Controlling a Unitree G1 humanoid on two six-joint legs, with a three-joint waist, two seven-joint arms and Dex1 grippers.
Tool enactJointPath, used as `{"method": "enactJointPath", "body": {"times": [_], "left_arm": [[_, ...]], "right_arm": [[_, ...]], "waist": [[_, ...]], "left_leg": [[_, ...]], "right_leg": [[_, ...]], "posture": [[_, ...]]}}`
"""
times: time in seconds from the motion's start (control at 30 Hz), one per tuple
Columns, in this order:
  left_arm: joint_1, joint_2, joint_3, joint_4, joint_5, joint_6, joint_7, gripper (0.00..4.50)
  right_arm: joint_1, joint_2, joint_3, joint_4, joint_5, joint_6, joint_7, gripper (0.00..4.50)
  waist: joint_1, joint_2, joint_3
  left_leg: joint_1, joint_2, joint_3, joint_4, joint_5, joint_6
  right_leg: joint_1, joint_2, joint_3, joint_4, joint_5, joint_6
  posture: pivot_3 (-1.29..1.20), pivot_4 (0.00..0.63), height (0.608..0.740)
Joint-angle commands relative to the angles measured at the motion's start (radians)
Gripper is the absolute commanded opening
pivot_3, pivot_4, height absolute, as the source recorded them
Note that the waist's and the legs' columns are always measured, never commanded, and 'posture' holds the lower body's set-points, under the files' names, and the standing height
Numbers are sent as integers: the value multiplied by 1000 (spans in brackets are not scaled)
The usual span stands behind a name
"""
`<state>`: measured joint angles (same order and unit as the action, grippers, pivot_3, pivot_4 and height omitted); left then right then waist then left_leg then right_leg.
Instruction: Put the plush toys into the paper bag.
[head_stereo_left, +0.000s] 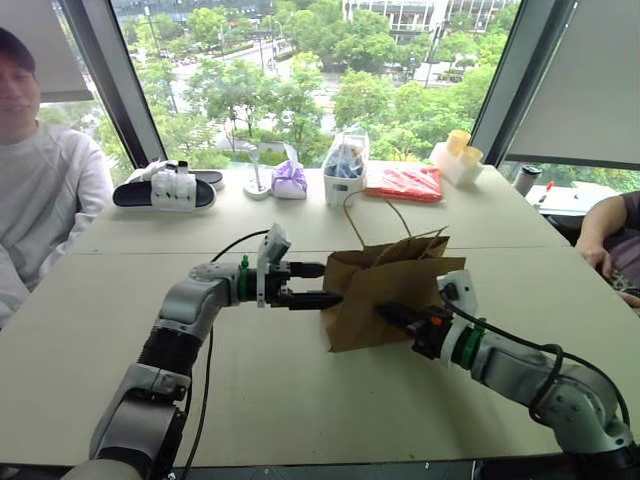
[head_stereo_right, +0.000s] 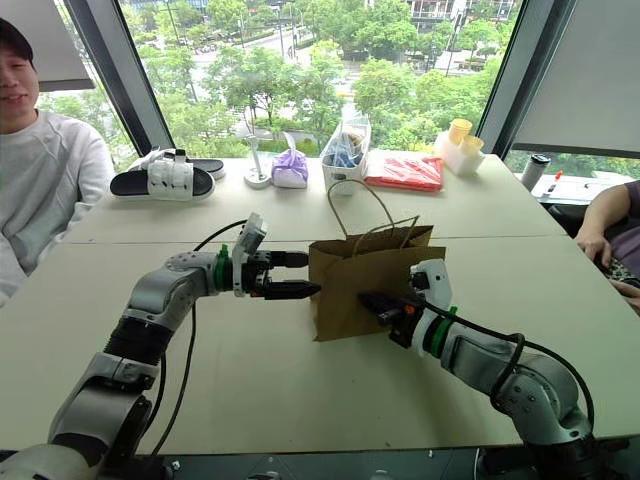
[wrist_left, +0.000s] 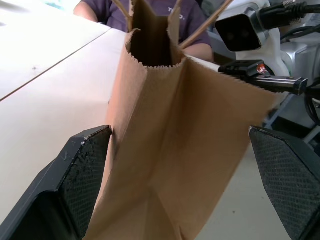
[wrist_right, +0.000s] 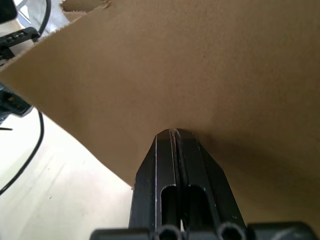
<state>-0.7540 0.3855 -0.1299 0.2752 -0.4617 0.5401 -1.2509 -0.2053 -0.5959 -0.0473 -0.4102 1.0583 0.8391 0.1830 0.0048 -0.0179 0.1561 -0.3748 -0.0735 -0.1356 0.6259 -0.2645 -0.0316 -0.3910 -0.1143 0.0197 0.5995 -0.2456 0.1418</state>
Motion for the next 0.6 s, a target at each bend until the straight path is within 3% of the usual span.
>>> {"method": "enactJointPath", "body": {"times": [0.03, 0.2, 0.53, 0.6], "left_arm": [[1, -2, 10, -90, -30, 31, 9, 4500], [37, -8, -5, -148, -12, 33, 44, 4500], [38, -102, -31, -56, 85, -76, 178, 4500], [31, -125, -25, -33, 83, -95, 190, 3681]], "right_arm": [[-26, 33, 2, -12, -31, 8, -4, 22], [-31, 62, -2, -9, -60, 27, 11, 22], [7, 50, -44, -39, -61, 66, 65, 22], [26, 45, -59, -58, -54, 74, 68, 0]], "waist": [[0, 0, 0], [0, 0, 0], [6, 0, 0], [6, 0, 0]], "left_leg": [[0, 0, 0, 0, 0, 0], [0, 0, -1, 0, 0, 0], [0, 0, -1, 0, 0, 0], [0, 0, -1, 0, 0, 0]], "right_leg": [[0, 0, 0, 0, 0, 0], [0, 0, 0, 0, 0, 0], [1, 0, 0, 0, 0, 0], [1, 0, 0, 0, 0, 0]], "posture": [[0, 150, 740], [0, 150, 740], [0, 150, 740], [0, 150, 740]]}}
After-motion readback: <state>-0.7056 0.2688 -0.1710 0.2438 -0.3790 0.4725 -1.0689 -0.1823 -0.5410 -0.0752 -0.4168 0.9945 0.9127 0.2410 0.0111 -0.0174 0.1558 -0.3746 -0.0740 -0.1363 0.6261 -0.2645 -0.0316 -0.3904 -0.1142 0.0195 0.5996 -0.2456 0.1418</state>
